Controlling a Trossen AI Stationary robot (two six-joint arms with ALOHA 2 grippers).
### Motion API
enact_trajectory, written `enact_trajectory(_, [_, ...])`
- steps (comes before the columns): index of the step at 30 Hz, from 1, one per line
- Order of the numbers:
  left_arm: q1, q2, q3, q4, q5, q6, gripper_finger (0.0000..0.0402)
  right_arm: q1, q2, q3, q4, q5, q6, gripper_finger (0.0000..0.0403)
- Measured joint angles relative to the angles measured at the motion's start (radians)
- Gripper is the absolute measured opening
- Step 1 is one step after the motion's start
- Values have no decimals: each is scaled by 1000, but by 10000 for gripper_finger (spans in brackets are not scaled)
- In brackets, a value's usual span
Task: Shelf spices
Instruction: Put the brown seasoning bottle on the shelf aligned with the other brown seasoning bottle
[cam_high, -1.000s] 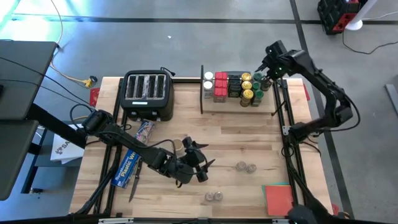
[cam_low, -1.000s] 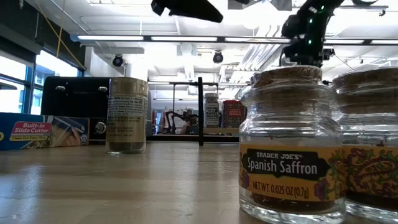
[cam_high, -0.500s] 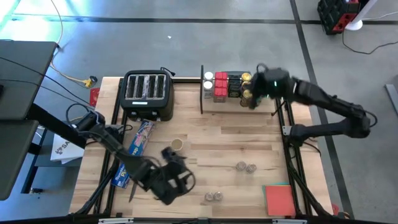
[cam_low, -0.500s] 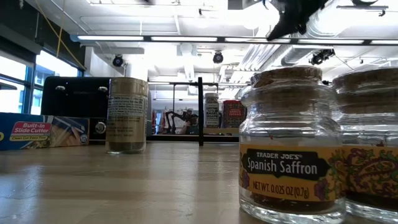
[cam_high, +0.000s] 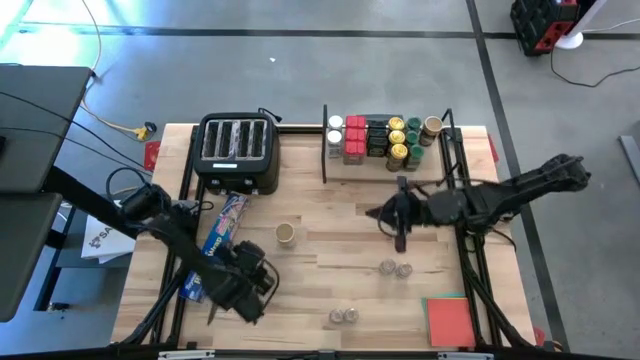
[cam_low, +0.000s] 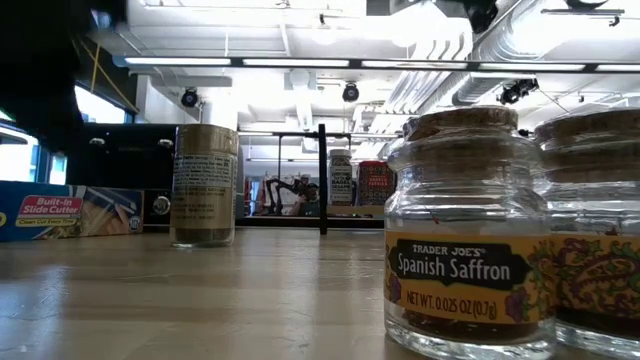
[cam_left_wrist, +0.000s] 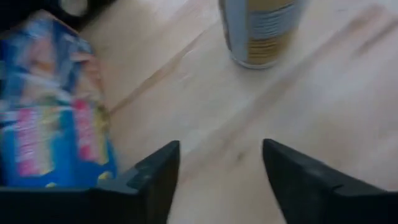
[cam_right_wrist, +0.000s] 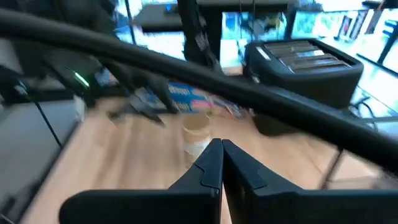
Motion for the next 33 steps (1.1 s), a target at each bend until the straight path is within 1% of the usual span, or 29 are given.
enact_trajectory(3, [62,-2,-129,185,-3,67,159,73,12,-43,129,66,37,0])
enact_trajectory(6, [128,-3,-228,310,-22,112,89,124,29,-62,187,105,56,0])
enact_trajectory(9, [175,-3,-297,417,-102,115,27,162,50,-62,208,142,54,0])
enact_trajectory(11, [197,-4,-318,482,-156,115,7,172,65,-62,217,165,56,0])
enact_trajectory(13, [207,-4,-329,589,-198,142,9,177,79,-62,218,172,65,0])
enact_trajectory(15, [208,-4,-342,770,-219,216,12,177,95,-62,217,173,80,0])
enact_trajectory(17, [207,-4,-354,1014,-214,328,11,177,109,-62,217,173,94,0])
enact_trajectory(19, [207,-1,-360,1232,-186,459,6,177,122,-62,217,173,97,0])
enact_trajectory(21, [207,2,-360,1374,-157,570,2,177,137,-62,217,173,98,0])
enact_trajectory(23, [208,2,-360,1449,-161,630,2,177,147,-62,216,173,101,0])
enact_trajectory(27, [216,2,-357,1466,-176,667,1,177,165,-62,214,156,98,0])
enact_trajectory(30, [219,3,-356,1466,-176,678,1,177,177,-62,206,101,98,0])
enact_trajectory(33, [219,3,-356,1463,-175,682,1,168,182,-62,199,-2,21,2])
